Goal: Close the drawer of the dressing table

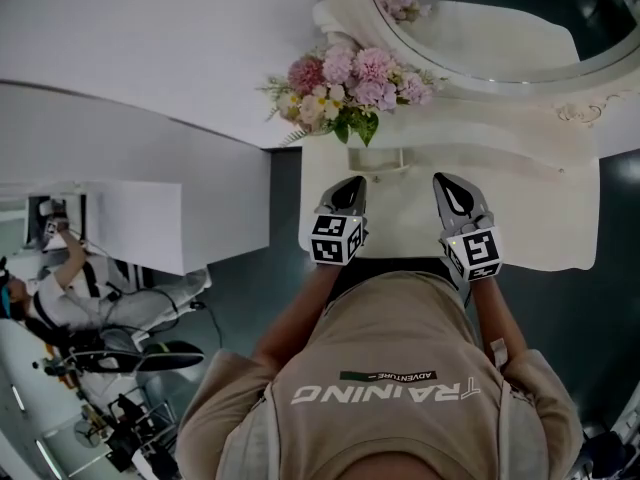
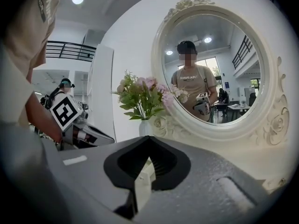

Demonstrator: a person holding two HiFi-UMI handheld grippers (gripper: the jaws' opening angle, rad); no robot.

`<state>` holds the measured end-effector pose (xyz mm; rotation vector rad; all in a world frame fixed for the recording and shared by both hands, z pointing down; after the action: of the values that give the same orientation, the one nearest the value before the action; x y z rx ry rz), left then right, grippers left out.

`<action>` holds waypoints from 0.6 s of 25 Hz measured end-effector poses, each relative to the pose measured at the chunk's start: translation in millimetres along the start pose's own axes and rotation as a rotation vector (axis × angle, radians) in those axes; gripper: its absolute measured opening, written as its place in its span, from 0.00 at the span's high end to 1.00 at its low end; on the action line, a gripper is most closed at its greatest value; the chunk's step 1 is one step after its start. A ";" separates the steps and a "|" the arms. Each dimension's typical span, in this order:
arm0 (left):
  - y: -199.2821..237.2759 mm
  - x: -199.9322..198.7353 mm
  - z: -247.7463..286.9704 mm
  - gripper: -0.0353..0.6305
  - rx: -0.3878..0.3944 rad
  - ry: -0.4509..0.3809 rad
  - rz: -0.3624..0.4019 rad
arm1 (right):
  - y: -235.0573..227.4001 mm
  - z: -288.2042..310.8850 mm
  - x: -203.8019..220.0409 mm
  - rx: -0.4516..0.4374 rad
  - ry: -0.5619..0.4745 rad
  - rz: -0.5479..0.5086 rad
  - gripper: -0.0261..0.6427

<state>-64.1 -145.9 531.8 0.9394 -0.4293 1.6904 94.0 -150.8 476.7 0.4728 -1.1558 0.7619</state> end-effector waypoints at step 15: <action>6.7 65.4 52.1 0.92 0.060 0.206 -0.084 | 0.0 7.1 2.9 0.025 0.065 0.004 0.96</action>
<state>-56.6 -142.4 615.3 0.8049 -0.1998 1.7106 90.1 -154.8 481.9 0.4638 -1.0880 0.7907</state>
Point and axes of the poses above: the fingertips, and each gripper's own axes: z forward along the fingers, y to its left, x out of its underside, the point moved 1 cm from there along -z, backward along the fingers, and after that the axes turned 7 degrees about y, right-handed, at the moved point
